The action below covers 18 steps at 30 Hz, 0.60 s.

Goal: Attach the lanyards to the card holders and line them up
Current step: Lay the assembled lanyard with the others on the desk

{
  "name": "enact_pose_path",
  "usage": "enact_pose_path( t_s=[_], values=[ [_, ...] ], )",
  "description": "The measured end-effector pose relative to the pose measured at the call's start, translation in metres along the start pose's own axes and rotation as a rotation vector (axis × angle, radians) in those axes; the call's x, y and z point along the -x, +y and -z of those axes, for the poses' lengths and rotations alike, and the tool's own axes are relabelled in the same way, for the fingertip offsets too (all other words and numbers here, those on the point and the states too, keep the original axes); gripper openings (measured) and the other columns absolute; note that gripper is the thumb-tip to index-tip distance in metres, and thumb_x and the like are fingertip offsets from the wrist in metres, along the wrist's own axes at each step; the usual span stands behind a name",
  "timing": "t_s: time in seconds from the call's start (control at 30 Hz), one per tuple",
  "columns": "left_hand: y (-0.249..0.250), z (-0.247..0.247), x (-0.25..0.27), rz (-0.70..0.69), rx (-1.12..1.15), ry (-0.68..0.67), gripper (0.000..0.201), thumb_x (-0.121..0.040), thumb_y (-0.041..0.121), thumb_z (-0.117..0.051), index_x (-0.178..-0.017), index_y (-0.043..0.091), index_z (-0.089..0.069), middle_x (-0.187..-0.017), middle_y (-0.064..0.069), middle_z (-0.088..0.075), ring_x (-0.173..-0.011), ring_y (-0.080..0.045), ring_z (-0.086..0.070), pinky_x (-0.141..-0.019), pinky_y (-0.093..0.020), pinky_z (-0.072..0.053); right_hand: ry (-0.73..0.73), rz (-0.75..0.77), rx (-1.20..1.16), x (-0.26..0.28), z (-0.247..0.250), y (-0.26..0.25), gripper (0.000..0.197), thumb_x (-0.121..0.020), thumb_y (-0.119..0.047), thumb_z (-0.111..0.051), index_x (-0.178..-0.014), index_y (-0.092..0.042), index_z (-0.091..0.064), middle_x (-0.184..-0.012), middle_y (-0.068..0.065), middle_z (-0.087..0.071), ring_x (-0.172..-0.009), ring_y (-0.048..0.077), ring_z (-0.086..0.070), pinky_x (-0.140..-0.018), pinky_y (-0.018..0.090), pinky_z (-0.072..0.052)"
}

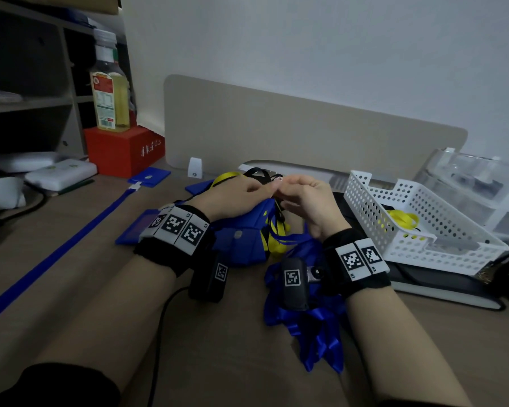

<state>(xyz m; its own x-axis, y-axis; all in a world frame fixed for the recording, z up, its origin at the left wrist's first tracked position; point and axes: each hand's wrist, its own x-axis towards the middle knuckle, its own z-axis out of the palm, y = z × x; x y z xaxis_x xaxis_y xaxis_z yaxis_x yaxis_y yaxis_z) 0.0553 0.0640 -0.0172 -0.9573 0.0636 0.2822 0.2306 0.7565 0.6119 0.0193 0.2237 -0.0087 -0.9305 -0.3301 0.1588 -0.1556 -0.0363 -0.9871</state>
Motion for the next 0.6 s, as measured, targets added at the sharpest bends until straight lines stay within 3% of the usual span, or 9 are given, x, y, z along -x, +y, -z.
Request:
enact_pose_path(
  t_s=[0.1, 0.17, 0.27, 0.37, 0.6],
  values=[
    [-0.001, -0.004, -0.001, -0.005, 0.02, -0.089, 0.041, -0.094, 0.051, -0.047, -0.097, 0.016, -0.068, -0.081, 0.003, -0.062, -0.078, -0.013, -0.057, -0.077, -0.03, -0.043, -0.039, -0.004, -0.107, 0.005, -0.001, -0.005, 0.008, -0.087, -0.009, -0.065, -0.08, -0.013, -0.066, -0.059, -0.007, -0.066, -0.051, 0.002, -0.059, -0.053, 0.016, -0.045],
    [0.002, -0.003, -0.002, 0.009, 0.023, -0.072, 0.036, -0.099, 0.038, -0.046, -0.101, 0.009, -0.066, -0.077, 0.001, -0.057, -0.074, -0.015, -0.053, -0.073, -0.03, -0.04, -0.038, -0.015, -0.128, 0.005, -0.001, -0.006, 0.008, -0.089, -0.008, -0.063, -0.082, -0.012, -0.066, -0.058, -0.007, -0.063, -0.047, 0.002, -0.053, -0.044, 0.015, -0.04],
    [0.004, 0.0, -0.003, 0.019, 0.011, -0.019, 0.03, -0.101, 0.026, -0.042, -0.088, 0.007, -0.061, -0.07, 0.002, -0.049, -0.065, -0.012, -0.045, -0.065, -0.029, -0.035, -0.041, -0.036, -0.159, 0.001, 0.0, -0.003, 0.012, -0.09, -0.006, -0.06, -0.081, -0.011, -0.067, -0.069, -0.001, -0.061, -0.054, 0.005, -0.045, -0.048, 0.016, -0.035],
    [0.003, 0.0, -0.004, 0.04, 0.03, -0.004, 0.03, -0.099, 0.023, -0.044, -0.069, 0.018, -0.049, -0.068, 0.002, -0.046, -0.065, -0.014, -0.043, -0.065, -0.032, -0.034, -0.07, -0.077, -0.212, 0.0, 0.001, -0.003, 0.012, -0.092, -0.006, -0.058, -0.083, -0.01, -0.066, -0.071, 0.0, -0.07, -0.058, 0.003, -0.06, -0.052, 0.014, -0.045],
    [0.01, 0.002, -0.001, 0.077, 0.028, -0.034, 0.029, -0.098, 0.02, -0.043, -0.07, 0.019, -0.048, -0.069, 0.002, -0.045, -0.065, -0.012, -0.042, -0.066, -0.031, -0.034, -0.076, -0.084, -0.263, 0.002, 0.003, -0.005, 0.014, -0.092, -0.003, -0.057, -0.082, -0.008, -0.065, -0.066, 0.003, -0.071, -0.059, 0.005, -0.068, -0.055, 0.013, -0.052]
  ],
)
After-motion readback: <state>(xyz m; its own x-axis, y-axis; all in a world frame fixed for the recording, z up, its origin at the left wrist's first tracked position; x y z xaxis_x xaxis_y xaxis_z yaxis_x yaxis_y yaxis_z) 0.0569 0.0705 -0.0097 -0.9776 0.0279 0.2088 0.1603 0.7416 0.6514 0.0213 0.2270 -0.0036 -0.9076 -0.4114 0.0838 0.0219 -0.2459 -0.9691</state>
